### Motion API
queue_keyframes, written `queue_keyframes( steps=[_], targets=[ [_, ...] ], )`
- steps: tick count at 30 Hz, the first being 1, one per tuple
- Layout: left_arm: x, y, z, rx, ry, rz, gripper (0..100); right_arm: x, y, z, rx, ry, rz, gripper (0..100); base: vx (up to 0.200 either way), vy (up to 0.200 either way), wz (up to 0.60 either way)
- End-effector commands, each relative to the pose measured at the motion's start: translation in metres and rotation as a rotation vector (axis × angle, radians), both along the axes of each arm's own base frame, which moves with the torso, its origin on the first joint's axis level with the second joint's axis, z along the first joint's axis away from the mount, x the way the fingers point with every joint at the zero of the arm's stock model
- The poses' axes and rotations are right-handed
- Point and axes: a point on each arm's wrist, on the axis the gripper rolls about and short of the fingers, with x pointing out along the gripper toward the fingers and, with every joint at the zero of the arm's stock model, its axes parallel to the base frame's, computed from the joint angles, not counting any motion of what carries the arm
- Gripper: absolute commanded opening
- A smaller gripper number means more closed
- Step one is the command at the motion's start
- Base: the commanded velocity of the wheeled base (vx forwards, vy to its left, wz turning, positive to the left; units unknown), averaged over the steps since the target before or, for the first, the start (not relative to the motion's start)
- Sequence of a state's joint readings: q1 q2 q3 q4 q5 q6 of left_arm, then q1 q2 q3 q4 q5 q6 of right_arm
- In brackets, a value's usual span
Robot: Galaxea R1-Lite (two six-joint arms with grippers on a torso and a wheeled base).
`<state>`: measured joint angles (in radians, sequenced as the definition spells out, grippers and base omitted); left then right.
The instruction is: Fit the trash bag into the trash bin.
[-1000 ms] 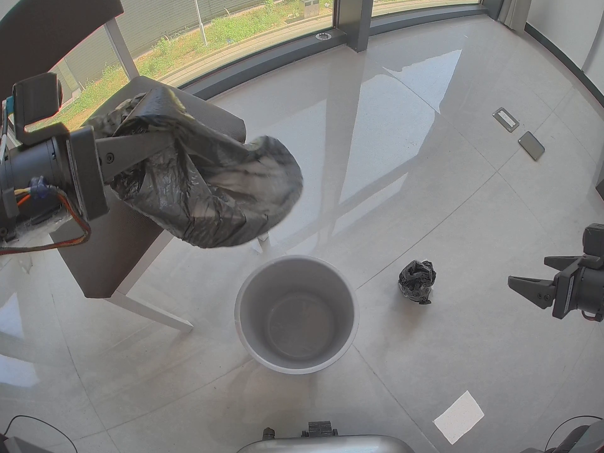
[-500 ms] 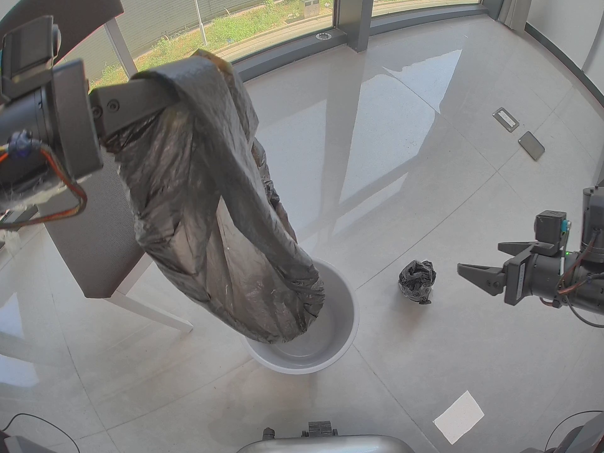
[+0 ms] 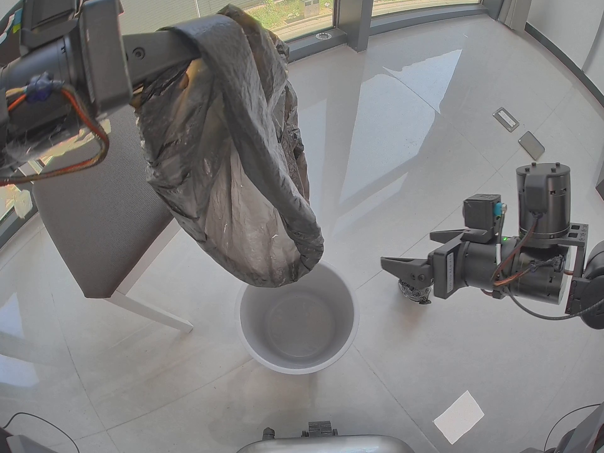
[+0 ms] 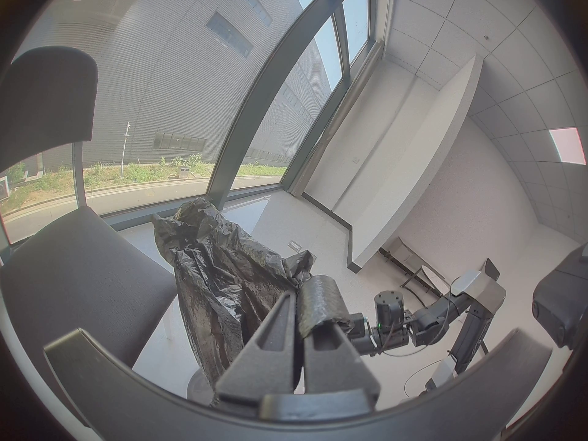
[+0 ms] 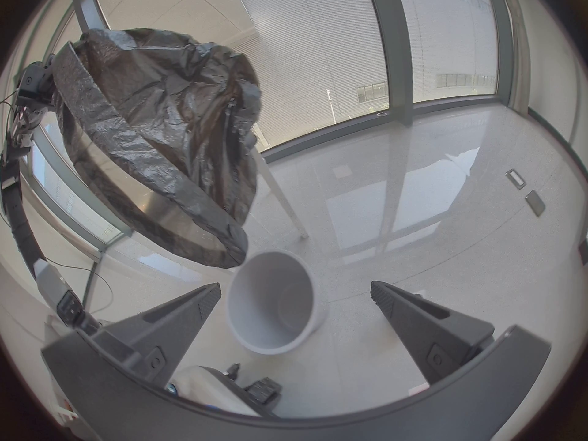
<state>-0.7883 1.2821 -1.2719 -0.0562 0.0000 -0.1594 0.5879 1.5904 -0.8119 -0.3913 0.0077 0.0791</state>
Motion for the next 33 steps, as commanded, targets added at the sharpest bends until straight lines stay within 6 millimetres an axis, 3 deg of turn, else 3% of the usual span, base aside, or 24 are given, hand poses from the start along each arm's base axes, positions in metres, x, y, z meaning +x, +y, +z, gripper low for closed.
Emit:
queue_keyframes(
  steps=[1,16,22,33],
  targets=[
    [0.008,-0.005,0.003,-0.007,-0.002,0.018,0,-0.005,0.03,-0.003,0.038,0.027,0.051,100,0.0,0.0,0.0],
    [0.013,-0.01,0.011,-0.042,-0.019,0.034,0,-0.007,0.067,-0.013,0.057,0.035,0.126,100,0.0,0.0,0.0],
    [0.015,-0.014,0.023,-0.069,-0.044,0.037,0,0.006,0.079,-0.022,0.074,0.015,0.126,100,0.0,0.0,0.0],
    [0.013,-0.014,0.026,-0.079,-0.051,0.029,0,0.026,0.099,-0.027,0.105,-0.022,0.119,100,0.0,0.0,0.0]
  ],
)
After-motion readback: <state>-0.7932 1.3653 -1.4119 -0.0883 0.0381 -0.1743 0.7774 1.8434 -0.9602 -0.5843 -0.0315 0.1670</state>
